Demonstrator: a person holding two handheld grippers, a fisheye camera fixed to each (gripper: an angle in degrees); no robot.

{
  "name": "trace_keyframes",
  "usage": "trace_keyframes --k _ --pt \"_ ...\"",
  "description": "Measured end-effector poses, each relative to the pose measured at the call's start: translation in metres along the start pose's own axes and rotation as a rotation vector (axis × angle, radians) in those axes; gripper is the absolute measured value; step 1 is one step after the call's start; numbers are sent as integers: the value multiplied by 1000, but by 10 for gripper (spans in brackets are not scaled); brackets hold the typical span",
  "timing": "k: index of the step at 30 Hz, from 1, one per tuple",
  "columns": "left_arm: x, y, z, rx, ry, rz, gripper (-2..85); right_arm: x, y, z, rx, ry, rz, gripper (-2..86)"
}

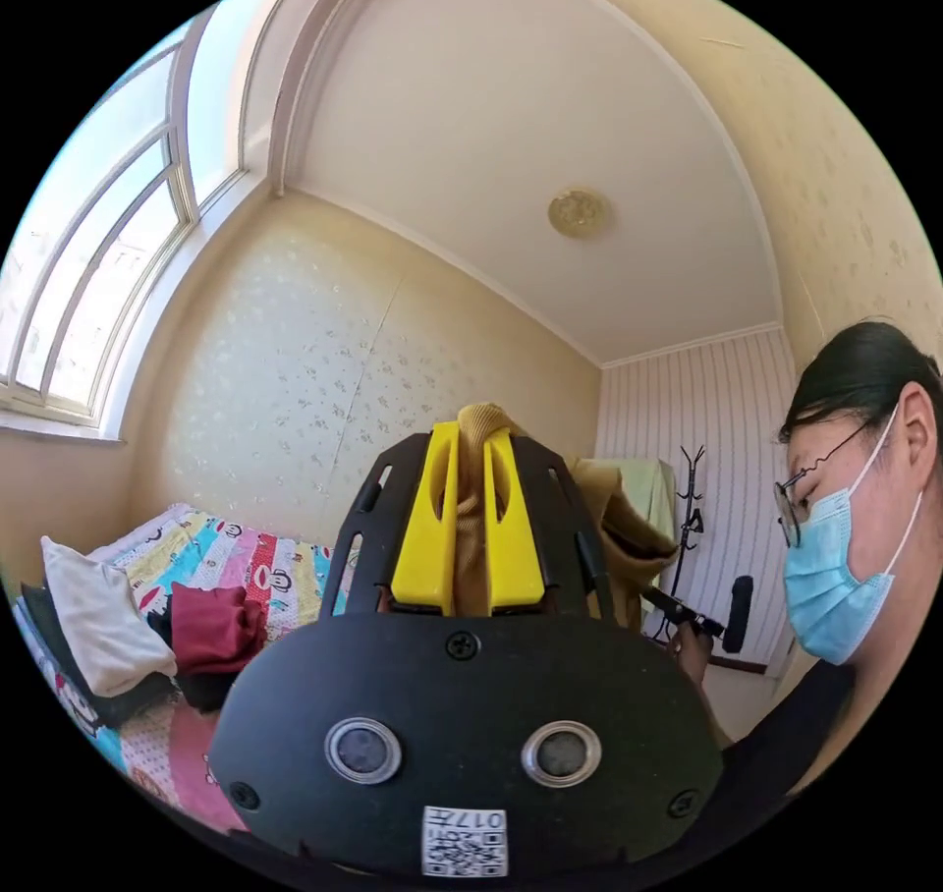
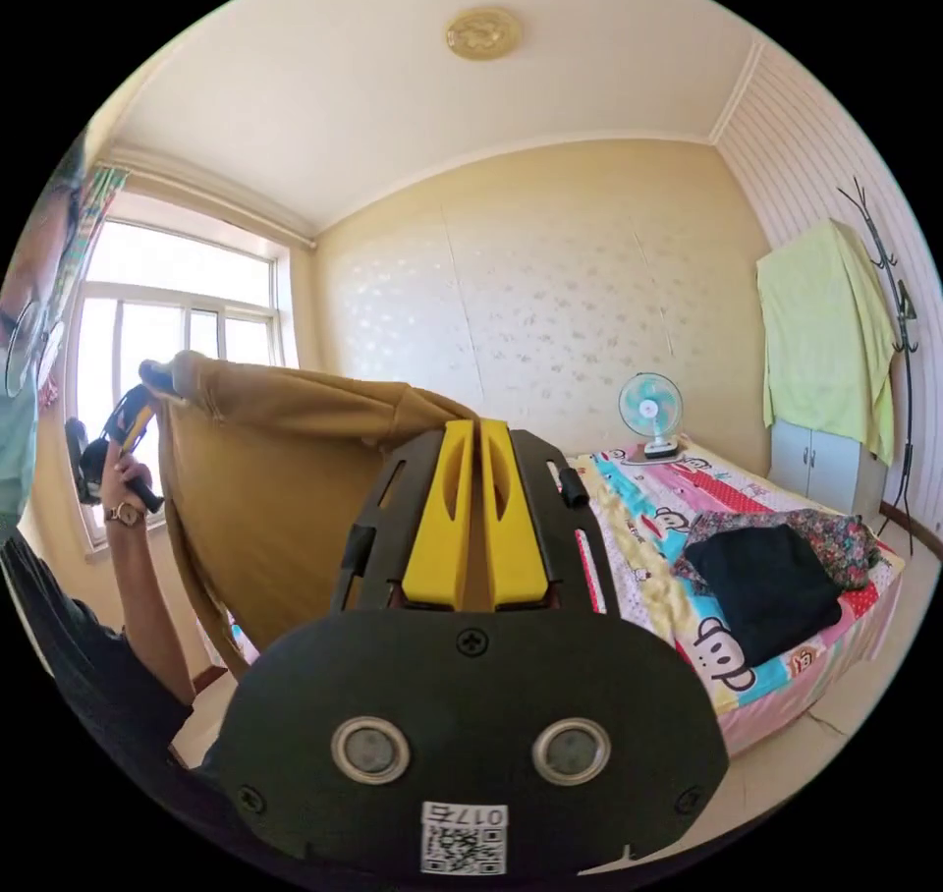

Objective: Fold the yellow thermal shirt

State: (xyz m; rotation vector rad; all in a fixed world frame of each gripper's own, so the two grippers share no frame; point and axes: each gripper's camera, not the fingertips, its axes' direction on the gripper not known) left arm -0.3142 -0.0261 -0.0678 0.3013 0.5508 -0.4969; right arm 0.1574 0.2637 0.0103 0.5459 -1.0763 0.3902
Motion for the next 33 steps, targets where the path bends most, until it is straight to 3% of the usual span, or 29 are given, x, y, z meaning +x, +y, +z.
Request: trace_keyframes --k 5,9,11,13,16,19,25,29,33 --pt "-107 12 140 -278 -98 -71 51 49 -80 156 -257 50 30 23" --pt "-238 99 291 -609 -57 -125 65 100 -80 317 -549 190 48 38" --pt "-298 161 338 -847 -31 -283 79 147 -43 394 -784 200 208 59" --pt "-348 228 345 -965 28 -473 135 169 -14 411 -840 101 288 97" --pt "-366 275 311 -950 31 -484 132 174 27 402 -878 140 183 123" --pt "-351 308 276 -1064 46 -422 133 184 64 368 -960 279 100 134" --pt "-301 353 205 -1184 104 -460 135 236 97 256 -1010 497 190 170" --pt "-280 379 181 -1209 117 -529 136 278 121 226 -1115 255 358 172" --pt "-281 374 162 -1206 70 -487 127 298 71 222 -1246 273 279 62"
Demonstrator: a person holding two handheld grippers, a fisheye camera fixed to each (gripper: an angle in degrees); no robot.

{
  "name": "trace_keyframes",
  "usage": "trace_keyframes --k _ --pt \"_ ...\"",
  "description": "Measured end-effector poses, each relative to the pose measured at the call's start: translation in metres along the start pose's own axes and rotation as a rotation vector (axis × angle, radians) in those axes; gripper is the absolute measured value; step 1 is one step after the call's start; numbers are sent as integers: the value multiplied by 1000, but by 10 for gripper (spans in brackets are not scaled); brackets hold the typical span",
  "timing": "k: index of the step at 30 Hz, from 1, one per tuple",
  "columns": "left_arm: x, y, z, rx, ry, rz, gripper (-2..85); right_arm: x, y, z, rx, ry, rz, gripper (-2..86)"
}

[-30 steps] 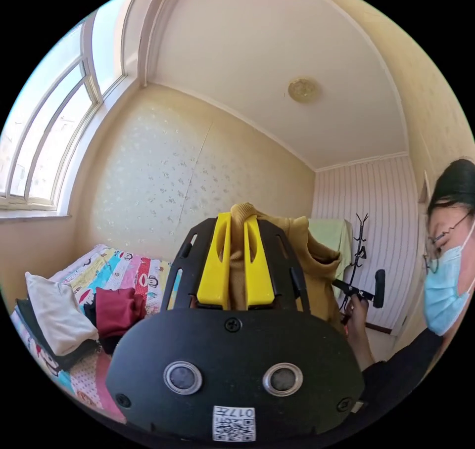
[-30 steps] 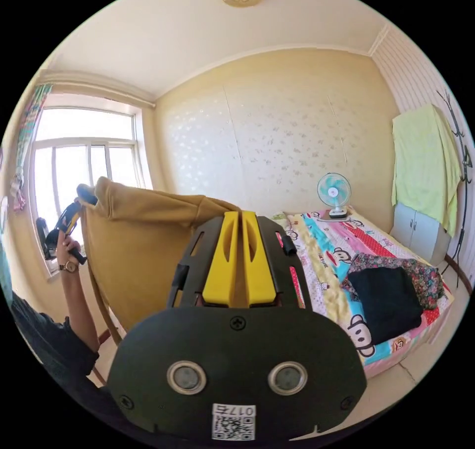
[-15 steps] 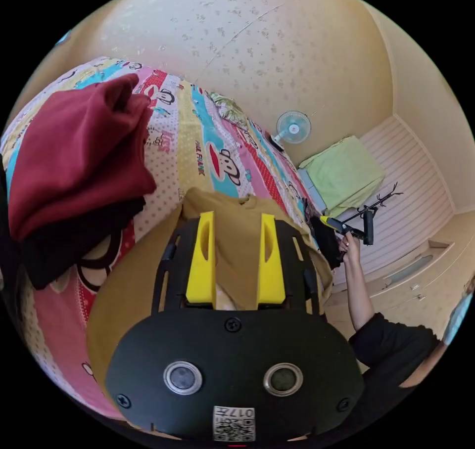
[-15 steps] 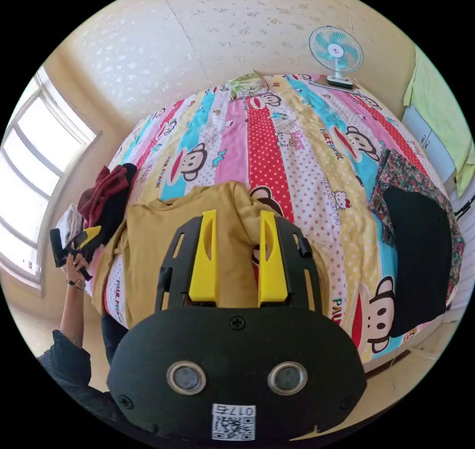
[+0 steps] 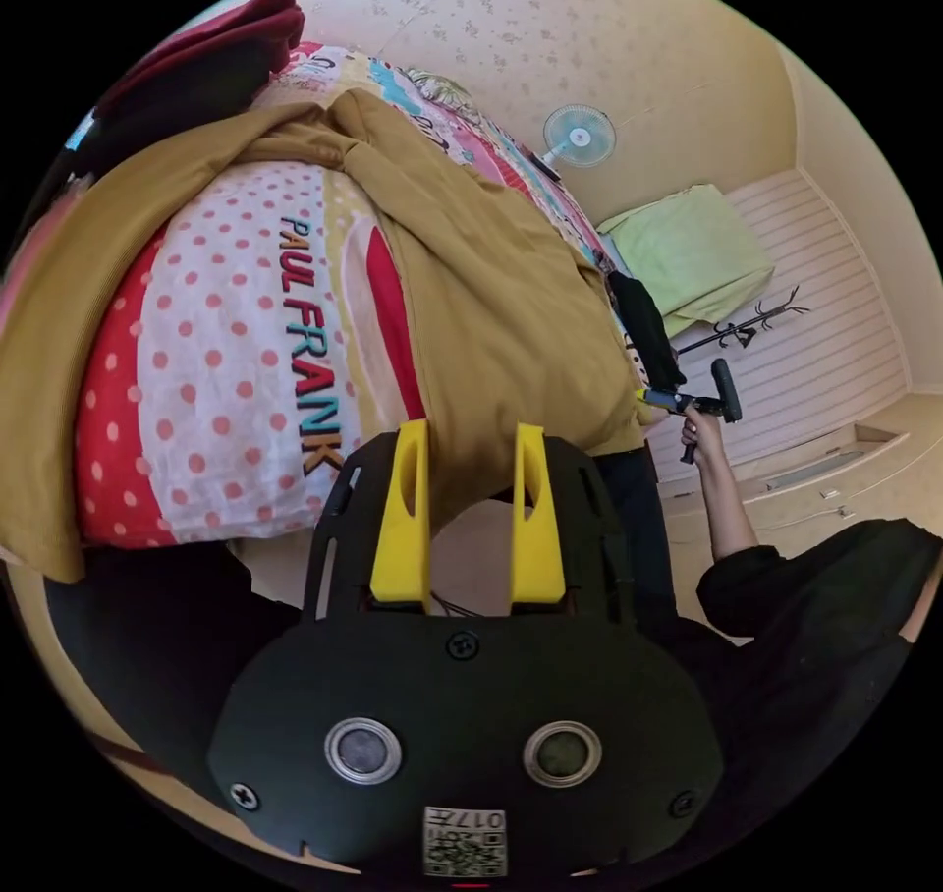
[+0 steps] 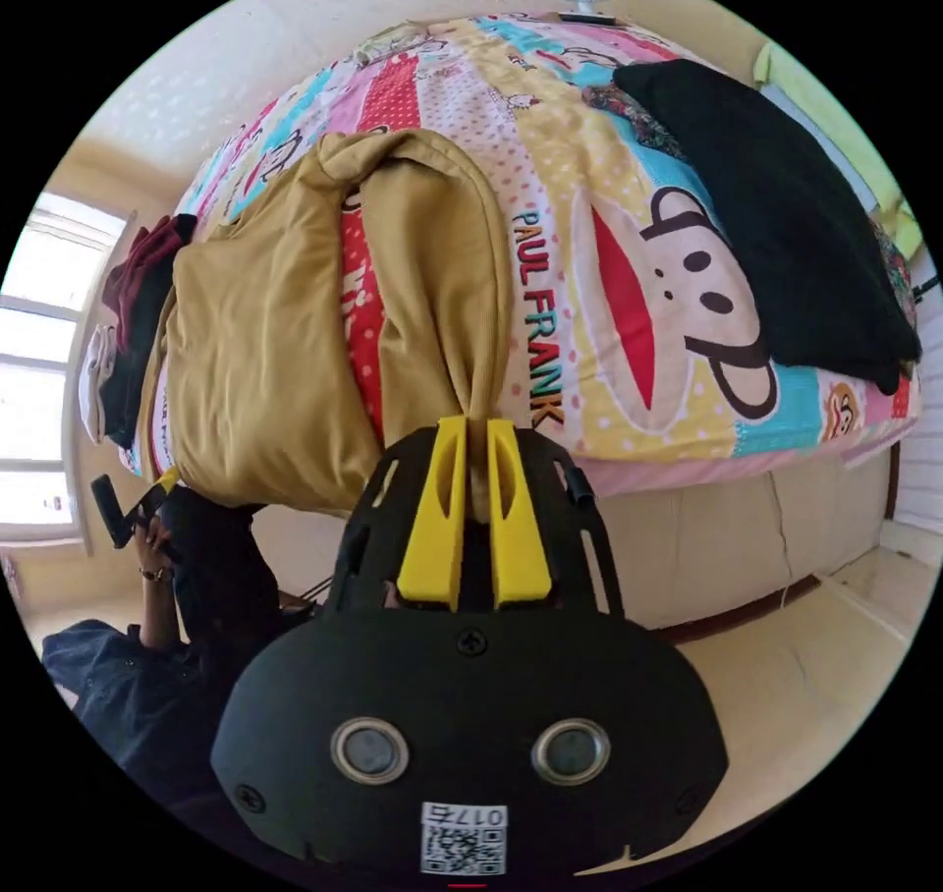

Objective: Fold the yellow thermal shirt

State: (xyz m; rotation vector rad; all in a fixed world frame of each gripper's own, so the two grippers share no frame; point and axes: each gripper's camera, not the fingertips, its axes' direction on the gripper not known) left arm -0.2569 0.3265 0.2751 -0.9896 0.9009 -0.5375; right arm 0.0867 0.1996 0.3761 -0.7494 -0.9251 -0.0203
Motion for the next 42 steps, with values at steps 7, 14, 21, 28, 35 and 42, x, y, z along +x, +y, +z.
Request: trace_keyframes --k 7,14,21,28,35,42 --pt "-31 2 -21 35 58 -88 134 73 15 -154 427 42 296 128" --pt "-46 -1 -1 62 2 -133 115 3 27 -38 -30 -295 -24 140" --pt "-62 -5 -26 -116 107 -100 41 -15 48 -69 -141 -167 -141 49" --pt "-59 22 -46 -231 -35 -91 39 32 77 -124 -172 -389 -79 39" --pt "-73 10 -60 -201 -78 -135 62 99 84 -177 90 -640 114 66" --pt "-24 -69 -50 -98 -96 162 59 141 15 -268 208 -264 182 126"
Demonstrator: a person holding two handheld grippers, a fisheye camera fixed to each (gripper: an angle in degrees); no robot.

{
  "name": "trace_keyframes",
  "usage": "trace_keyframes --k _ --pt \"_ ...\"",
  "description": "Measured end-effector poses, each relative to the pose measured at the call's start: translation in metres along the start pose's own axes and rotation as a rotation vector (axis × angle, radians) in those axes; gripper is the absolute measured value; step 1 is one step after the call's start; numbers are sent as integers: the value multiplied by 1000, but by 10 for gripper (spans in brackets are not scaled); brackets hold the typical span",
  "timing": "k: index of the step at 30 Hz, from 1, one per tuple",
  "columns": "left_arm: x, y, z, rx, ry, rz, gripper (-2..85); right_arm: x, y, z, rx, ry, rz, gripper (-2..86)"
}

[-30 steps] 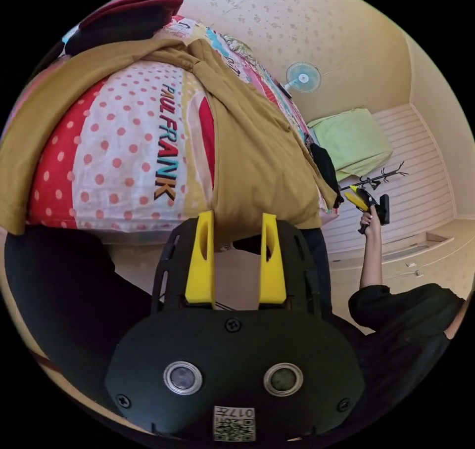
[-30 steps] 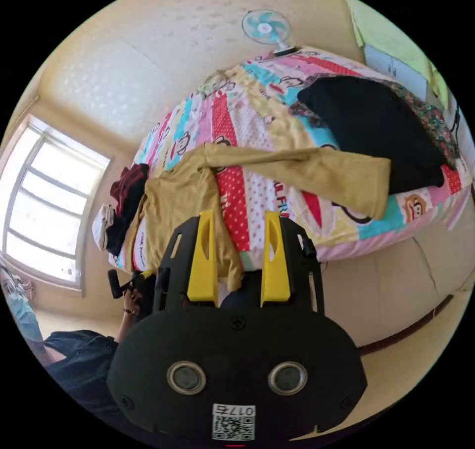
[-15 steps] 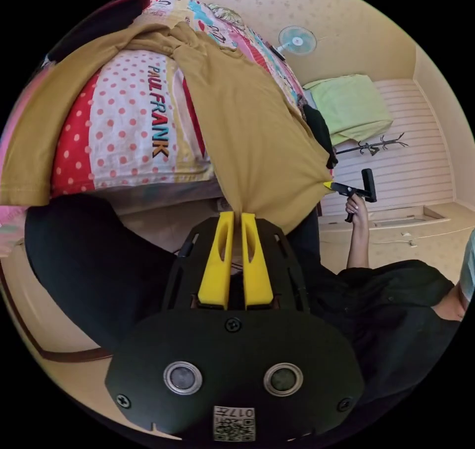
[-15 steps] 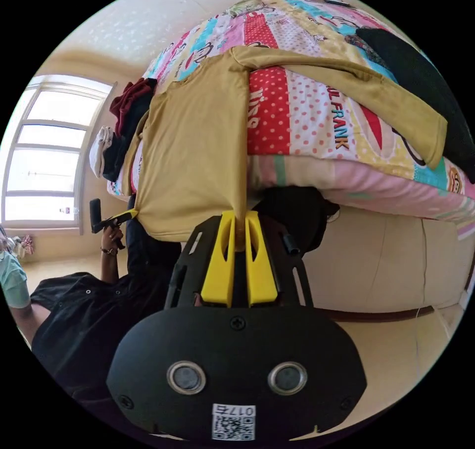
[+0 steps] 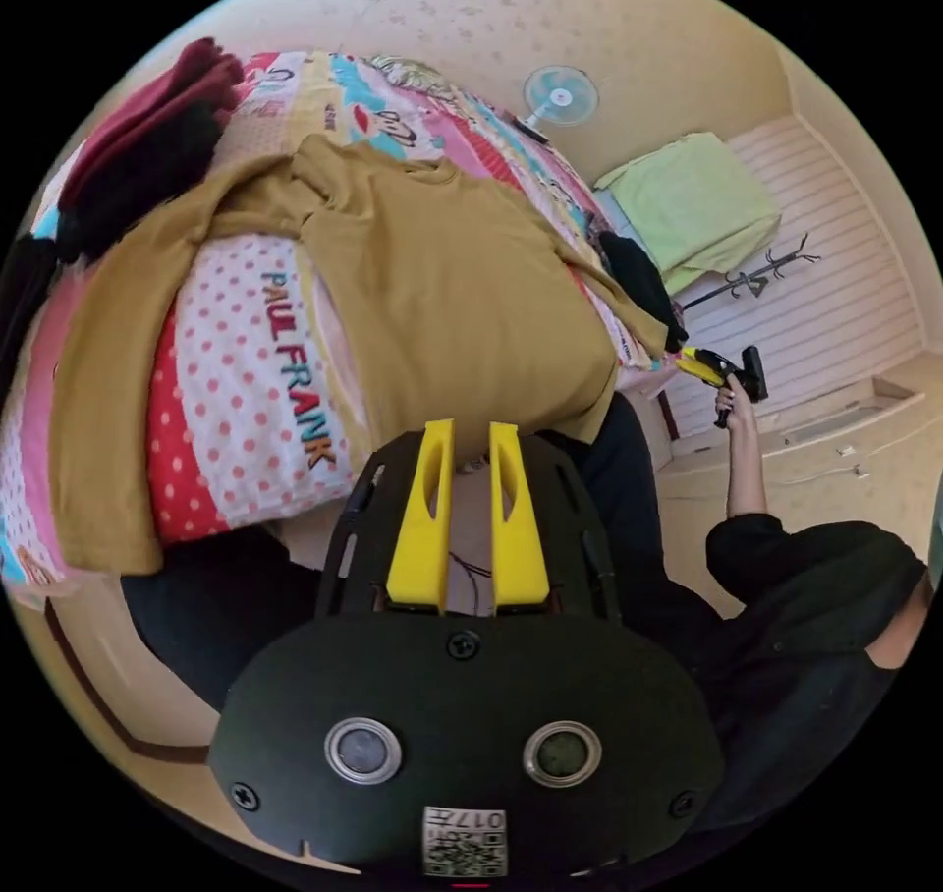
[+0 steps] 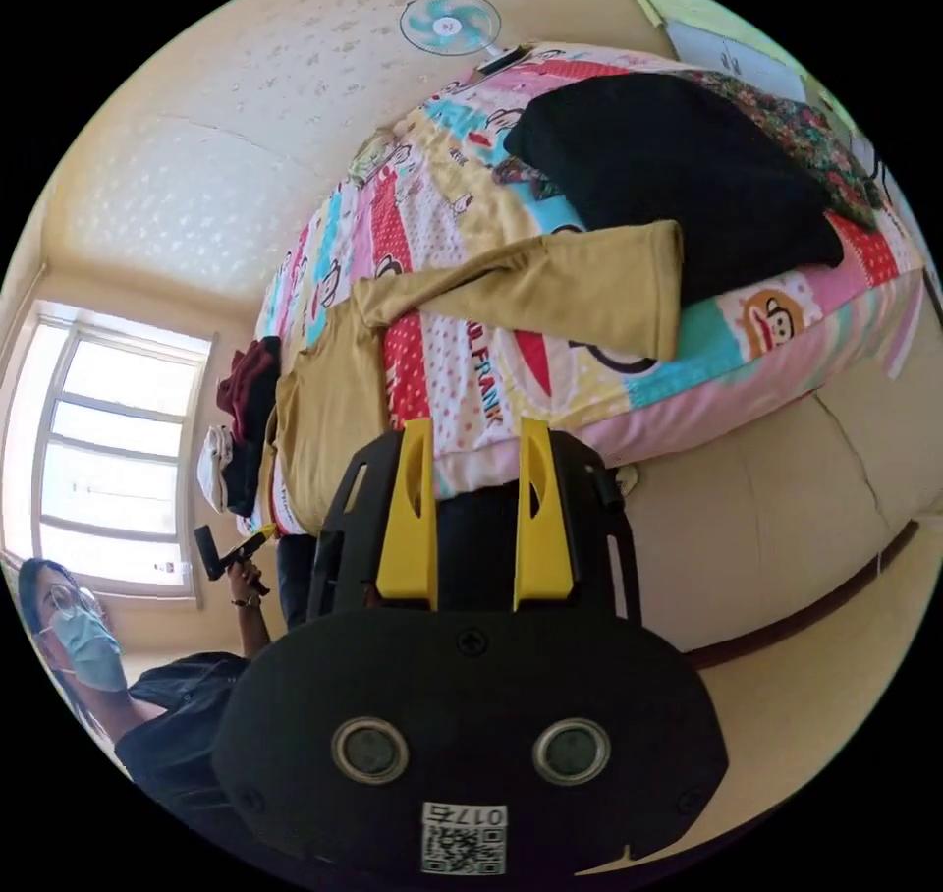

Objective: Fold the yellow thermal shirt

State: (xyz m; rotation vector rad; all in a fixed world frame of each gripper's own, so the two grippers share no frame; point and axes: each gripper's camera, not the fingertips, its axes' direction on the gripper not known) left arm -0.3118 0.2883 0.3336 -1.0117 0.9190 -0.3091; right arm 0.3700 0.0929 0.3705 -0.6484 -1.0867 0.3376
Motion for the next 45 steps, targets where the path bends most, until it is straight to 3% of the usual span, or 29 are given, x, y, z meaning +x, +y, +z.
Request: trace_keyframes --k 2,3,5,9,12,18,22,25,28,32,35,45 --pt "-3 -19 27 -21 -93 37 36 -2 -44 -10 7 240 -27 134" --pt "-17 -29 58 -117 -149 -20 5 -1 -55 -9 -5 298 -33 135" --pt "-35 -34 78 -142 -100 -99 -1 17 -93 0 -93 465 56 129" --pt "-60 -19 73 -68 53 -230 -6 38 -118 31 -258 363 96 122" --pt "-58 -9 75 -3 28 -267 -8 17 -114 26 -177 464 77 111" --pt "-46 -14 81 -39 -97 -215 -10 -69 -126 -32 -46 624 -194 44" --pt "-51 -9 82 -19 -88 -207 -10 -121 -101 -127 332 437 -507 38" --pt "-59 -2 83 22 -60 -228 -10 -96 -79 -148 447 399 -495 37" --pt "-63 4 85 57 -52 -231 -10 -13 -73 -121 382 461 -222 39" --pt "-66 2 87 40 -66 -205 -10 107 -51 -93 212 246 265 39" --pt "-73 -1 89 22 -52 -208 -10 118 -32 -106 324 8 253 51" --pt "-94 2 97 53 -6 -232 -10 86 -98 -84 168 -49 321 140"
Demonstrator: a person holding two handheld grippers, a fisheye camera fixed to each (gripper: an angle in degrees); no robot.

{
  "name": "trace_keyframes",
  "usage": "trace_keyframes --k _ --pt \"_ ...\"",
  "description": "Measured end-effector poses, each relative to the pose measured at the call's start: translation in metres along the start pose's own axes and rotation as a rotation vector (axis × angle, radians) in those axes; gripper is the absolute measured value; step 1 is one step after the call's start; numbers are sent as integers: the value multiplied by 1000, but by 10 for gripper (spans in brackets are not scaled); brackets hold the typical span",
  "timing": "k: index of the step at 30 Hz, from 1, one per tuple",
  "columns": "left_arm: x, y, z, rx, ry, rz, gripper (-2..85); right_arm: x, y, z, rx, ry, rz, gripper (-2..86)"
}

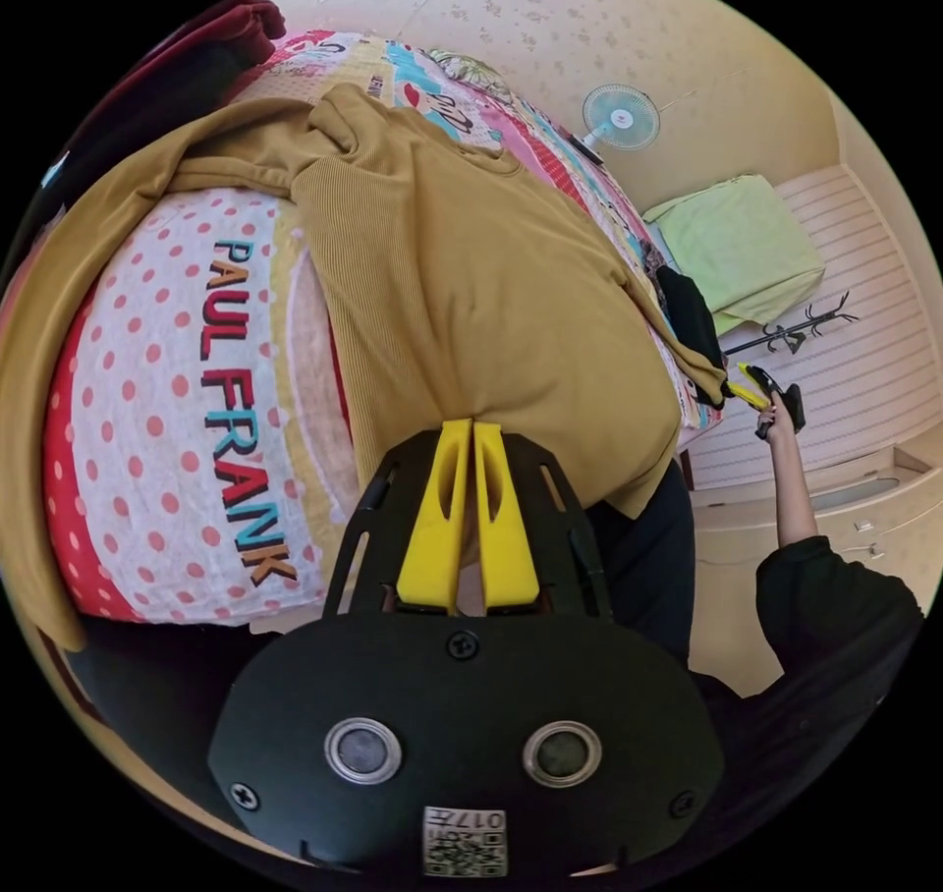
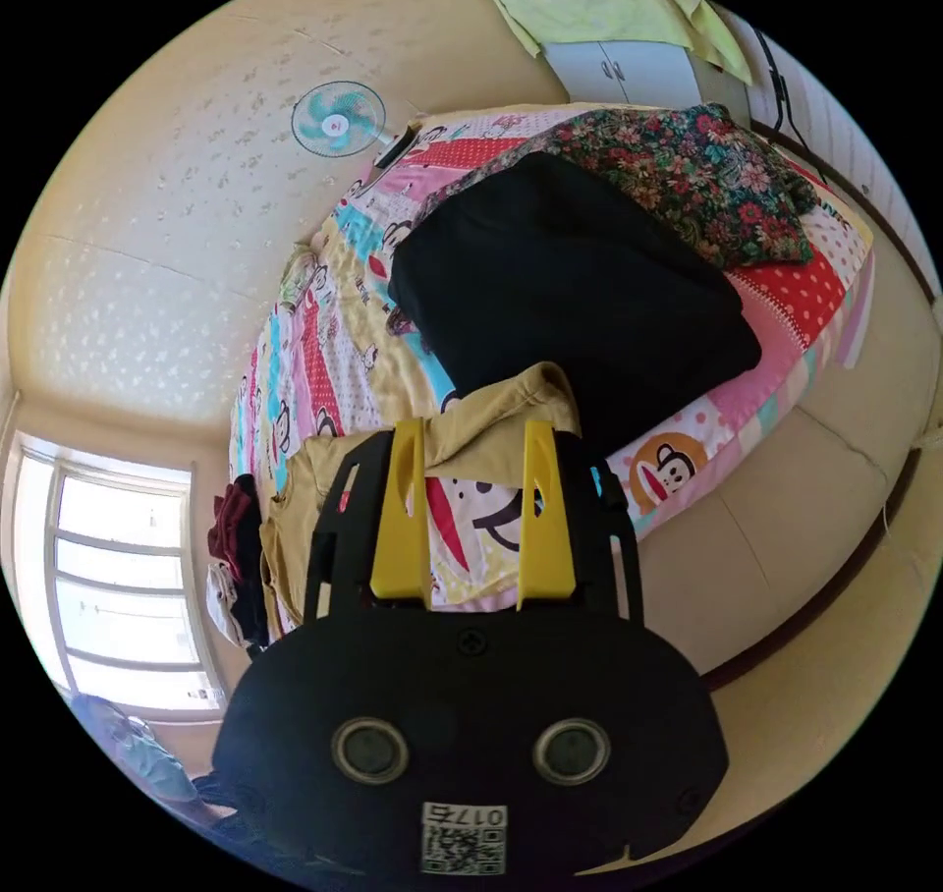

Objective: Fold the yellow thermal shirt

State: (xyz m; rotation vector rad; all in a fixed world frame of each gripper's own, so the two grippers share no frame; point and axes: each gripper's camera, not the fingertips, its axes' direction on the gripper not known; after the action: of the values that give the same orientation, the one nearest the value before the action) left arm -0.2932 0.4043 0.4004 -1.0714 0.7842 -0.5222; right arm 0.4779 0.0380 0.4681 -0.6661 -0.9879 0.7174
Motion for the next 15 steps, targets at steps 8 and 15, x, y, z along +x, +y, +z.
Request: trace_keyframes --k 8,15 --pt "-11 -2 10 13 1 6 -10 -15 -30 42 20 129 43 54" --pt "-33 -4 23 24 88 -7 -10 -207 3 -15 307 -216 -587 40"
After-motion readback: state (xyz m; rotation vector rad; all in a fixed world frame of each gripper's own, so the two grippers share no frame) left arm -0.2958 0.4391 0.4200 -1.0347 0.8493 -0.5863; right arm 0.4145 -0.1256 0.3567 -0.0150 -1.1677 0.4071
